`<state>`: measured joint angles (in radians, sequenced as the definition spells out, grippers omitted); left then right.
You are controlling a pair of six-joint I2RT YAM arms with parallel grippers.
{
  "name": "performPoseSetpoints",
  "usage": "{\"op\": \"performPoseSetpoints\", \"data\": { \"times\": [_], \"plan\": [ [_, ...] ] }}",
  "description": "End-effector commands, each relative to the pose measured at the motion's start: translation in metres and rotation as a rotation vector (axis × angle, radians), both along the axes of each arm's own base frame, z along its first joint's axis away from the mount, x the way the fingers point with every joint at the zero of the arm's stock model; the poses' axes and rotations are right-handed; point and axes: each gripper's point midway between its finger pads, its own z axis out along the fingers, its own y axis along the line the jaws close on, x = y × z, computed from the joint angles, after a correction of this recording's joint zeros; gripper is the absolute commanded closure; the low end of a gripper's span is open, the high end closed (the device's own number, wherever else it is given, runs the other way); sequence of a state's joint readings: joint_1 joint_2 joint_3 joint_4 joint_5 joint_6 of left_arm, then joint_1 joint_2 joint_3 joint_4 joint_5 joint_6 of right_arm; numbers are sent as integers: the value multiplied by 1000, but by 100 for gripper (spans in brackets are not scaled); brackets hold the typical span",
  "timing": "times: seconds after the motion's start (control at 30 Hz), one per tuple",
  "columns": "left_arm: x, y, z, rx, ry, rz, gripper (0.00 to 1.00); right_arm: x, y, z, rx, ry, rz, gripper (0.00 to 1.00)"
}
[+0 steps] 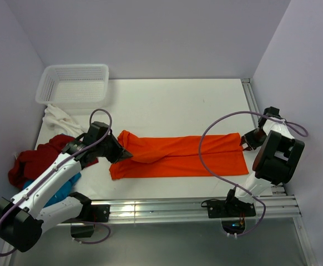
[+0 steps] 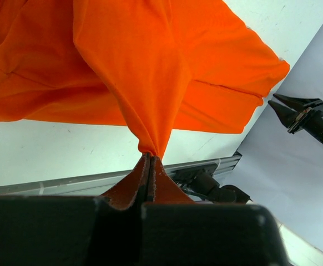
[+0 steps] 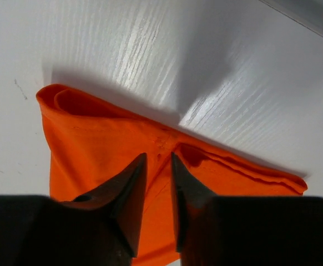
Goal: Roll the t-shirts
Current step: Fold the tshirt
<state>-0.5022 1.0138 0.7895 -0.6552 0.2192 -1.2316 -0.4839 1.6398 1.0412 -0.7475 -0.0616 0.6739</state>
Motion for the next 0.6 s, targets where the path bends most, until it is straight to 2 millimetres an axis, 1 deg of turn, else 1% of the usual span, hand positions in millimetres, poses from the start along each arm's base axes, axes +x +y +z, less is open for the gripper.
{"op": "performPoseSetpoints", "data": {
  "times": [0.0, 0.03, 0.07, 0.17, 0.27, 0.4, 0.43, 0.47, 0.5, 0.57],
  "plan": [
    [4, -4, 2, -4, -25, -16, 100, 1, -7, 16, -49, -51, -8, 61],
    [4, -4, 2, -5, -24, -18, 100, 3, -7, 21, -54, -69, -6, 59],
    [4, -4, 1, -4, -23, -18, 100, 4, -7, 31, -64, -95, -6, 57],
    [5, -6, 1, -7, -23, -22, 100, 9, -3, 50, -59, -146, 3, 56],
    [5, -6, 0, 0, -23, -24, 100, 15, 6, 61, -55, -181, 30, 56],
    [6, -6, 0, 5, -25, -31, 100, 24, 9, 60, -74, -179, 70, 55],
    [7, -6, 0, 6, -24, -35, 100, 27, 7, 55, -74, -167, 75, 52],
    [6, -7, 1, 5, -24, -38, 100, 28, 7, 52, -73, -160, 88, 47],
    [6, -7, 1, 3, -24, -43, 100, 30, 7, 47, -68, -147, 97, 45],
    [7, -9, 5, -6, -33, -48, 100, 36, 4, 45, -89, -150, 107, 45]
  ]
}}
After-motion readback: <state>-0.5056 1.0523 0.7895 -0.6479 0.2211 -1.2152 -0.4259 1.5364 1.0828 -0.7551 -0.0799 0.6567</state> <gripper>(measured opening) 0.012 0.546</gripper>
